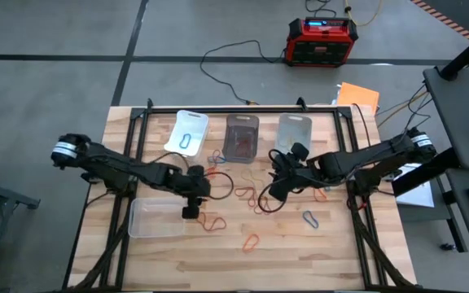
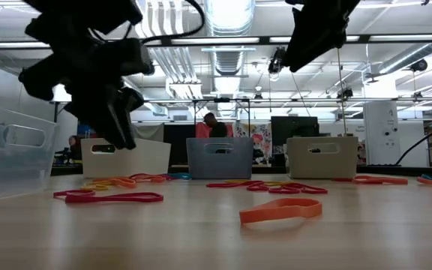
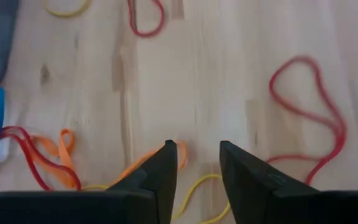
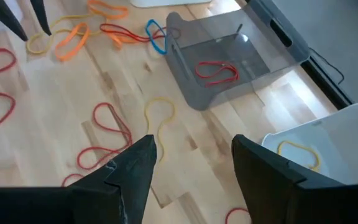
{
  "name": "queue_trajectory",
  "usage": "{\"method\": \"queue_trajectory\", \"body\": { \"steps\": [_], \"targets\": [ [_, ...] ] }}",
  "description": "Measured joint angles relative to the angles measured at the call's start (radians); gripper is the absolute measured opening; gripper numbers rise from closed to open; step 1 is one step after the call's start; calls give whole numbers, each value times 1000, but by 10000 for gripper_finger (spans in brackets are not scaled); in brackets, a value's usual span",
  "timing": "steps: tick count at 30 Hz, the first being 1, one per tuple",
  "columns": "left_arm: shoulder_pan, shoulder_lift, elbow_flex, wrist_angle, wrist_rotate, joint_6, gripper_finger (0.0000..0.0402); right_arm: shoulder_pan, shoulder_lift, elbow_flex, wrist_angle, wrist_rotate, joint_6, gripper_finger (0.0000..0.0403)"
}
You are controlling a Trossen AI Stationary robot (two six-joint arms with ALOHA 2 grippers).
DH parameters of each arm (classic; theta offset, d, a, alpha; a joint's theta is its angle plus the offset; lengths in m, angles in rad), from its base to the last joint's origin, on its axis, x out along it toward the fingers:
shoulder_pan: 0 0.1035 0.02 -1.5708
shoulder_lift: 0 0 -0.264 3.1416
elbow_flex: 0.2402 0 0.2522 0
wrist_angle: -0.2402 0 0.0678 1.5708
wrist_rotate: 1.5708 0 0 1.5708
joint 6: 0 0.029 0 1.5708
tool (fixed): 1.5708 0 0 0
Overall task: Sort rubber bands into baskets
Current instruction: Put the orange rubber band into the transparent bin
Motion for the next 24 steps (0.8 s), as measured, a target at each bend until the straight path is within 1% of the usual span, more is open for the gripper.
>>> {"method": "queue_trajectory", "body": {
  "steps": [7, 9, 13, 17, 24],
  "targets": [
    [11, 125, 86, -112, -12, 111, 181, 0, -9, -55, -1, -1, 56, 213],
    [12, 143, 94, -125, -45, 147, 201, 0, -19, -71, 3, -1, 73, 213],
    [15, 156, 102, -117, -58, 200, 231, -1, -41, -91, 6, 15, 97, 213],
    [32, 158, 102, -112, -67, 205, 236, 0, -50, -93, 11, 33, 102, 213],
    [53, 158, 102, -70, -69, 205, 224, 0, -53, -93, 23, 48, 94, 213]
  ]
}}
